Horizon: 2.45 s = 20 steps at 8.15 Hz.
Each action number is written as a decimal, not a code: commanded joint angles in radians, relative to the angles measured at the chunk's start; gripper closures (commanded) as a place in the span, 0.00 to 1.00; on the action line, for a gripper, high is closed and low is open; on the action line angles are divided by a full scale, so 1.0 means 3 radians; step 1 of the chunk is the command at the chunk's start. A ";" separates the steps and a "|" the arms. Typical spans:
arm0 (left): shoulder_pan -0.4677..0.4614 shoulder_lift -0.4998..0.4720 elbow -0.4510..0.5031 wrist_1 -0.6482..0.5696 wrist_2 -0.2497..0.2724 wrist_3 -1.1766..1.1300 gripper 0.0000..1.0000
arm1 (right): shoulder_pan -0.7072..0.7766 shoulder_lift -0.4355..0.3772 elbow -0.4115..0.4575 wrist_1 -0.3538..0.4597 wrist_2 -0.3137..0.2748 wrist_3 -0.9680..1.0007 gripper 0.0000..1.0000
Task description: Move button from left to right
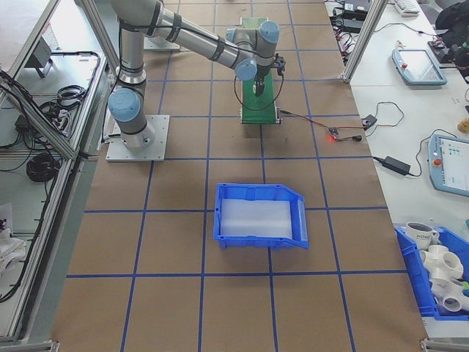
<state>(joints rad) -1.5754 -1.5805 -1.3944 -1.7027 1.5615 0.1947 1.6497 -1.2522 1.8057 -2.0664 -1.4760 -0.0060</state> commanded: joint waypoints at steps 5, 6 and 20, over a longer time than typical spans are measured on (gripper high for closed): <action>0.0000 -0.0004 0.0000 0.0000 -0.0005 0.0001 0.00 | -0.0864 -0.0147 -0.0511 0.0710 -0.0285 -0.1857 1.00; 0.0000 -0.0004 0.0000 0.0000 -0.0005 0.0001 0.00 | -0.1150 -0.0253 -0.0512 0.0696 -0.0513 -0.2656 1.00; 0.0000 -0.0009 0.0000 0.0000 0.0000 0.0011 0.00 | -0.3300 0.0433 -0.0486 -0.0695 -0.0132 -0.7461 0.00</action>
<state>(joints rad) -1.5754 -1.5841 -1.3944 -1.7027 1.5610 0.1979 0.6600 -1.0544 1.6593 -2.2842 -1.5164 -2.2542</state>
